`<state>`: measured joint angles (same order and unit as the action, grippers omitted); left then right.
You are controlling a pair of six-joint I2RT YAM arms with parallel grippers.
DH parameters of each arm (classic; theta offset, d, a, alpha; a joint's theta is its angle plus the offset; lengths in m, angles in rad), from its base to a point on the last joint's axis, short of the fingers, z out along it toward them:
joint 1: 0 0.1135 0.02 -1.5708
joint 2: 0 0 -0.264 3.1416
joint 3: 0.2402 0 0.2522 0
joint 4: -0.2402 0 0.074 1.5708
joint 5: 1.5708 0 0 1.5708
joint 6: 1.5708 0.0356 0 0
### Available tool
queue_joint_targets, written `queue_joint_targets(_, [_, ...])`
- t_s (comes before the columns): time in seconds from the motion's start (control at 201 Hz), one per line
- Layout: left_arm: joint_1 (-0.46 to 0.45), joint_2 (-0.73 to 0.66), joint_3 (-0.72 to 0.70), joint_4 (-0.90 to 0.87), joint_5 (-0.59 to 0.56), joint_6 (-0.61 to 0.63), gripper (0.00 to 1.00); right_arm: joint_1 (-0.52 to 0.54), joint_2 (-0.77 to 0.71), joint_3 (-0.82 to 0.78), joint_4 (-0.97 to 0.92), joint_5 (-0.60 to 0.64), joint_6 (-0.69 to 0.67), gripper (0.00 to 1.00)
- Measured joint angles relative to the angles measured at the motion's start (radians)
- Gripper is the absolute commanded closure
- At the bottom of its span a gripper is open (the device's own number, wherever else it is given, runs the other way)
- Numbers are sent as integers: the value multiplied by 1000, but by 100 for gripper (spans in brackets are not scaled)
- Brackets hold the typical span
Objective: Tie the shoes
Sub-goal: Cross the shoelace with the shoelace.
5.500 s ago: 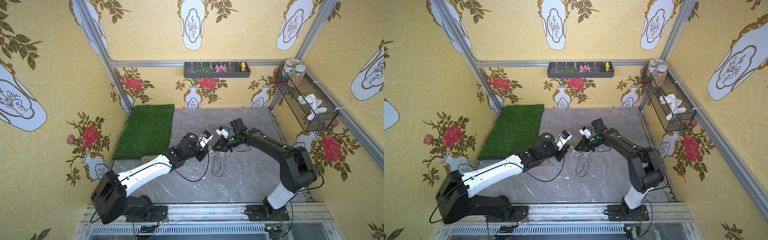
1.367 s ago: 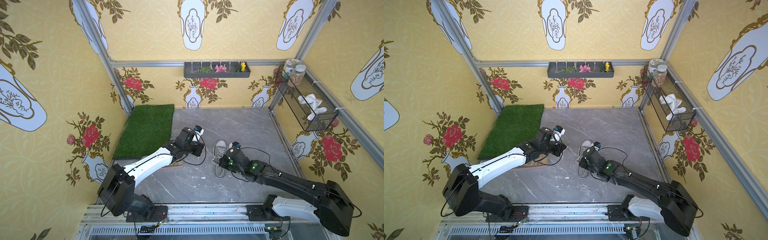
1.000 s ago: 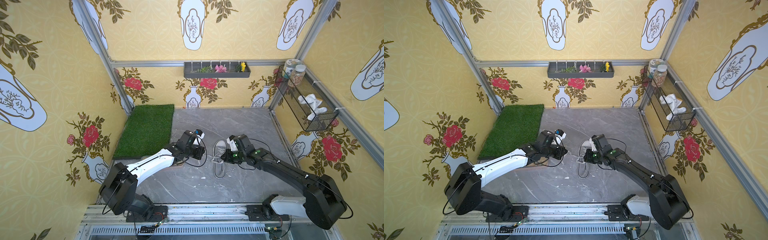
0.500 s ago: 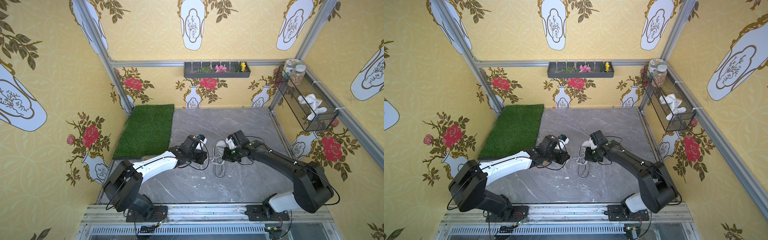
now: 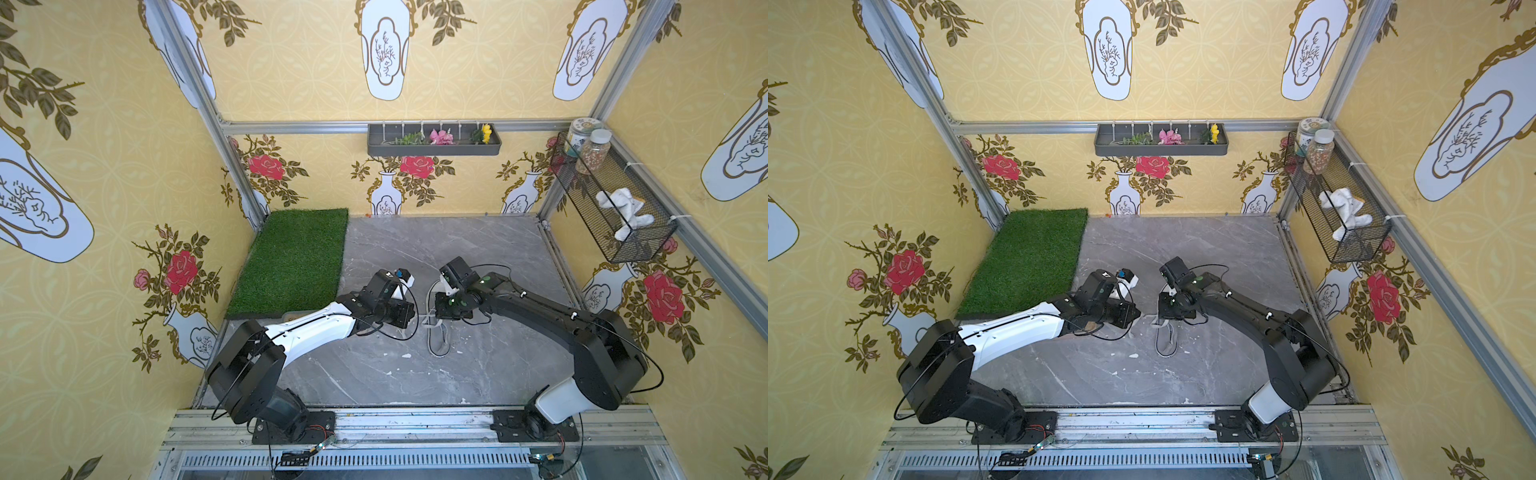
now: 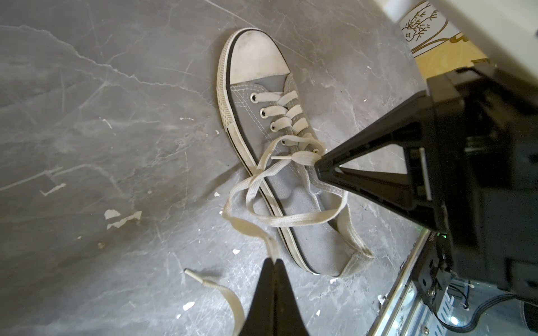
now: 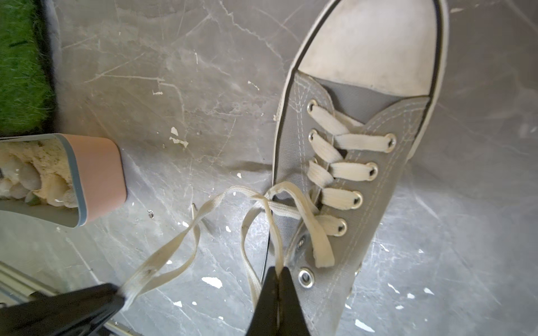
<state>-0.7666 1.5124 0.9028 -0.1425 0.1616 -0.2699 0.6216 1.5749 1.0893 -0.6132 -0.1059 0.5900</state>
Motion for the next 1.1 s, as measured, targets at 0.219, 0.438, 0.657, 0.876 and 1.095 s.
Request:
queue_joint_targets(0.219, [0, -2, 0, 0, -1, 0, 100, 85, 48, 100, -129, 142, 14, 100])
queue_joint_targets(0.438, [0, -2, 0, 1, -1, 0, 100, 158, 89, 161, -247, 261, 65, 100])
queue_joint_targets(0.657, [0, -8, -14, 25, 0, 0, 100, 175, 136, 180, -291, 323, 122, 100])
queue_joint_targets(0.876, [0, -20, -30, 41, 0, 1, 100, 179, 159, 185, -292, 349, 165, 100])
queue_joint_targets(1.095, [0, -27, -40, 45, 0, 0, 100, 198, 190, 225, -283, 360, 185, 100])
